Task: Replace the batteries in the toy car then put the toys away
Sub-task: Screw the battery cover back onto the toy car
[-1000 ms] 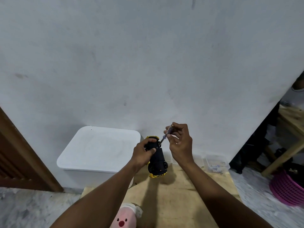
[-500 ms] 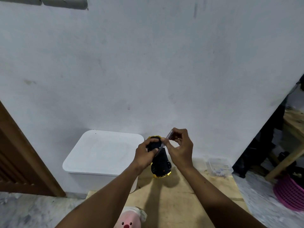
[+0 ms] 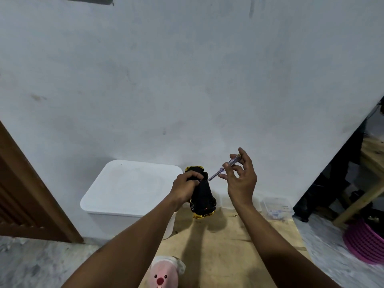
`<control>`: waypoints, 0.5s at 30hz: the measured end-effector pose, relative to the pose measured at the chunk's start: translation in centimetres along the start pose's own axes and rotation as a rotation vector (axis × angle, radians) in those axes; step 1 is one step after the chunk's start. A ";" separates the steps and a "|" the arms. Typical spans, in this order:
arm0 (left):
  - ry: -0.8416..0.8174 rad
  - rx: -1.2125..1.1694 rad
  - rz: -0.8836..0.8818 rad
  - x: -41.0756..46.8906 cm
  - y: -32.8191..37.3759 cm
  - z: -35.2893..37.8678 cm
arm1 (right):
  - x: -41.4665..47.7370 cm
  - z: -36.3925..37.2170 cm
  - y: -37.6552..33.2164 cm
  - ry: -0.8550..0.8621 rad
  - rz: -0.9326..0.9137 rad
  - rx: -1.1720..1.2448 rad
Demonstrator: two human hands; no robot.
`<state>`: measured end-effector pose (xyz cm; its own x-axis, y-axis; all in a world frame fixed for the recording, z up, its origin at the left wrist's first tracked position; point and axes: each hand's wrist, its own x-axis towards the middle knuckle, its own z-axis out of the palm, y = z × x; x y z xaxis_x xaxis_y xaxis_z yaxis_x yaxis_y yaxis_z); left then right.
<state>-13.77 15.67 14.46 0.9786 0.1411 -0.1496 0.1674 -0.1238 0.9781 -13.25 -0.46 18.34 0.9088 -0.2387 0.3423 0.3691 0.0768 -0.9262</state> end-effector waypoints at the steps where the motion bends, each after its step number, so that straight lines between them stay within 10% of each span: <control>1: 0.002 -0.003 -0.003 0.0 0.0 0.0 | 0.1 0.0 0.1 -0.004 -0.009 -0.008; 15: 0.050 -0.010 0.027 0.4 -0.7 1.1 | 0.3 0.4 0.7 -0.074 -0.079 -0.053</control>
<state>-13.38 14.70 13.53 0.9755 0.1864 -0.1165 0.1400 -0.1182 0.9831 -12.62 -0.06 17.91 0.8896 -0.1700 0.4238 0.4315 0.0089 -0.9021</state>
